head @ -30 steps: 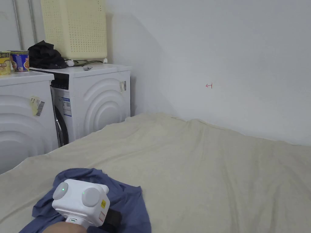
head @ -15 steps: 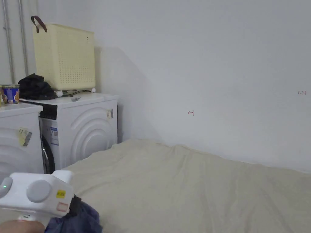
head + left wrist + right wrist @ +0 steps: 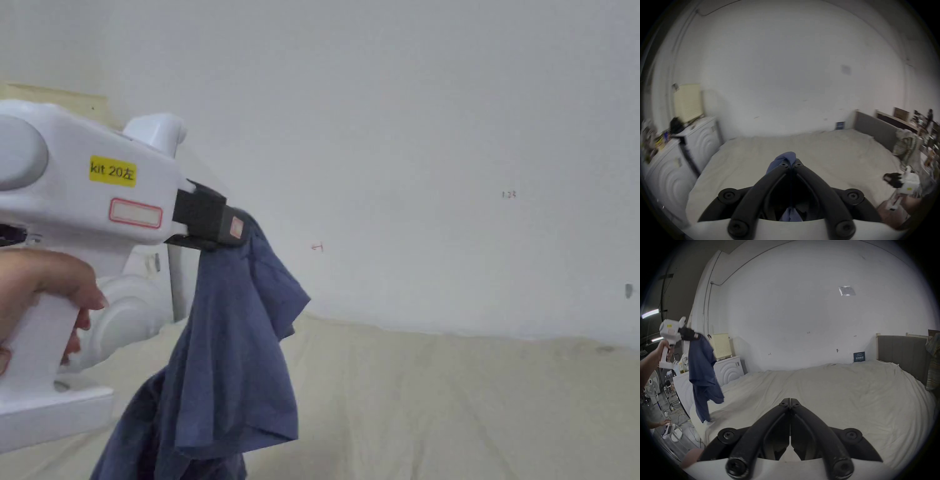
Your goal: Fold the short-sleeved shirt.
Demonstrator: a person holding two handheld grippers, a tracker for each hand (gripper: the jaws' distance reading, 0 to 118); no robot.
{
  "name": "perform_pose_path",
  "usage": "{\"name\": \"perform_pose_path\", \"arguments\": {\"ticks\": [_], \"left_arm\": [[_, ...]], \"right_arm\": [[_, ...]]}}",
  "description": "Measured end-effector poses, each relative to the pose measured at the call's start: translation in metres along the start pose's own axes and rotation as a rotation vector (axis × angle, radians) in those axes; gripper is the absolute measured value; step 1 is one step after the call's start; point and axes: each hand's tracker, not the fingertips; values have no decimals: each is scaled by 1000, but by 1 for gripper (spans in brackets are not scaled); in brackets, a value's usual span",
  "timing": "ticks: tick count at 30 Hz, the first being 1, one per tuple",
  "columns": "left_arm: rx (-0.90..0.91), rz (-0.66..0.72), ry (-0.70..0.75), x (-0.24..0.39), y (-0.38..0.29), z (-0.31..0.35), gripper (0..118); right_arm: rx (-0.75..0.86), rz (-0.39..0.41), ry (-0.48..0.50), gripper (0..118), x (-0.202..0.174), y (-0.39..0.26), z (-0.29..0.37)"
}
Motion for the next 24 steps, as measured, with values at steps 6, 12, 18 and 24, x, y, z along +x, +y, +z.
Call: {"name": "perform_pose_path", "arguments": {"ticks": [6, 12, 18, 24], "left_arm": [[-58, -51, -310, 130, -11, -111, 0], [-597, 94, -456, 227, -130, -289, 0], [-684, 8, -412, 284, -231, -355, 1], [-690, 16, -452, 288, -242, -350, 114]], "right_arm": [[25, -38, -57, 0, 26, 3, 20], [-8, -35, -139, 0, 55, -6, 35], [-64, -84, -191, 0, 75, -21, 39], [-80, -106, -204, 0, 82, -25, 36]]}}
